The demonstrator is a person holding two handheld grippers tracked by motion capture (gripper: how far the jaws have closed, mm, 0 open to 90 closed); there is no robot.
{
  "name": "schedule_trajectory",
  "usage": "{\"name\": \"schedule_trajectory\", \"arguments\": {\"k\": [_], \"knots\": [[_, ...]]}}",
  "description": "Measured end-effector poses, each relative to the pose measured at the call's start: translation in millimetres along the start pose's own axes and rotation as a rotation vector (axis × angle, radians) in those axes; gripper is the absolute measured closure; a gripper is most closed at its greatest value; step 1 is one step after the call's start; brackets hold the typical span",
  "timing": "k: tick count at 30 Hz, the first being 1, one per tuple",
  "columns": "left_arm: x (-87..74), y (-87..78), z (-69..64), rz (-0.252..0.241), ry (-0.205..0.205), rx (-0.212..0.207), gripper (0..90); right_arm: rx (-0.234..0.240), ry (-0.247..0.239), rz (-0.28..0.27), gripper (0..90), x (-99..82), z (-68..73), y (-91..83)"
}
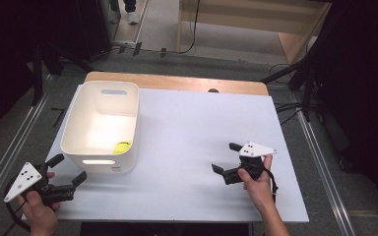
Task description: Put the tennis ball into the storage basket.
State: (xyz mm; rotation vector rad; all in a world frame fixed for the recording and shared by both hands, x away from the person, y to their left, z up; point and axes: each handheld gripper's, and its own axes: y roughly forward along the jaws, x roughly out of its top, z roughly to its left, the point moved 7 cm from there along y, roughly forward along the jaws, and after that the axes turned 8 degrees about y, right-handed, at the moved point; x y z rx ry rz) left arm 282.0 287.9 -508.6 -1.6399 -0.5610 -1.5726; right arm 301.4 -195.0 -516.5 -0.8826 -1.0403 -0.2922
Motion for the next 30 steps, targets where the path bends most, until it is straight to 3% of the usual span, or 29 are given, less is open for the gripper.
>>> {"name": "schedule_trajectory", "arguments": {"k": [20, 30], "knots": [[-0.1, 0.0, 0.2, -0.002, -0.002, 0.001, 0.0, -0.084, 0.093, -0.029, 0.0, -37.3, -36.0, -37.2], [0.5, 0.8, 1.0, -0.008, -0.011, 0.002, 0.0, -0.101, 0.138, -0.062, 0.0, -49.0, -42.9, -51.4]]}}
